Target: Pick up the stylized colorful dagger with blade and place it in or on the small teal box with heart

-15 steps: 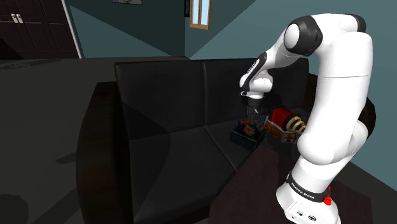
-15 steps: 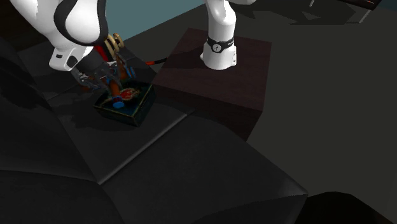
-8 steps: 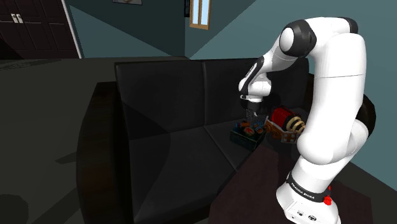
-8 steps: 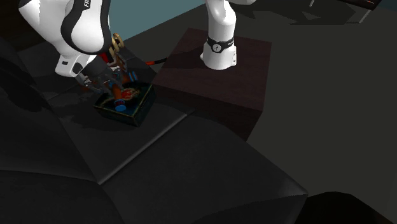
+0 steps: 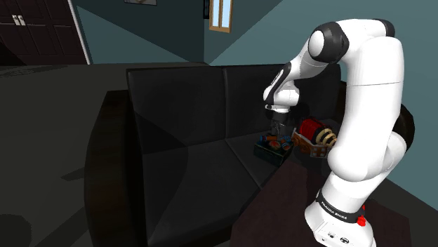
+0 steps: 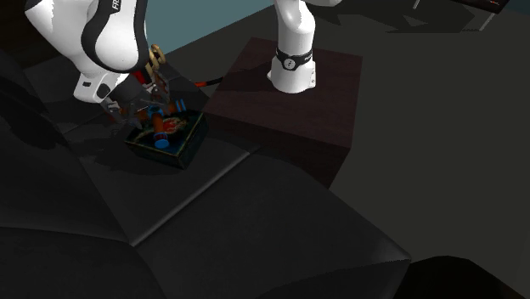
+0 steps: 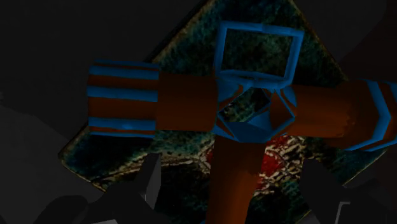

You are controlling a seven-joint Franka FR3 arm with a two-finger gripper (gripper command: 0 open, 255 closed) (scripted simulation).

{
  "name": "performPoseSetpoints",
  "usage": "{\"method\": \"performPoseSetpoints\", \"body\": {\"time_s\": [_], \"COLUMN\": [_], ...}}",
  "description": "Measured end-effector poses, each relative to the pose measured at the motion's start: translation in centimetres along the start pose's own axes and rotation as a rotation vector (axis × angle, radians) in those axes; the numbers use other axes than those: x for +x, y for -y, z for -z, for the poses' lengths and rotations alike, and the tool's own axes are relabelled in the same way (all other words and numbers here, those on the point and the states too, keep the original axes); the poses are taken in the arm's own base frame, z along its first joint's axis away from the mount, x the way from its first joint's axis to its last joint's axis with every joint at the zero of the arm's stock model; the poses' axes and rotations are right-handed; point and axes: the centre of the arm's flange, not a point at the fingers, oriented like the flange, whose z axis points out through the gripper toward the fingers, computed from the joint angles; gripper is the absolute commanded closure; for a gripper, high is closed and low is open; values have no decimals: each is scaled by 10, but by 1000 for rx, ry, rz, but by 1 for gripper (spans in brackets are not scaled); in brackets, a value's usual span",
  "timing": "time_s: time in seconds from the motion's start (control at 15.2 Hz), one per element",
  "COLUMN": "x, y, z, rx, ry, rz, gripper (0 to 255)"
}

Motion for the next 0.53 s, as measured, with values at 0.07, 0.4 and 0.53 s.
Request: {"method": "performPoseSetpoints", "body": {"time_s": [0.07, 0.4, 0.53], "x": [0, -1, 0], "y": [0, 3, 1], "z": [0, 39, 48], "rx": [0, -1, -1], "ry": [0, -1, 0], "rz": [0, 0, 0], "gripper": [0, 0, 0]}}
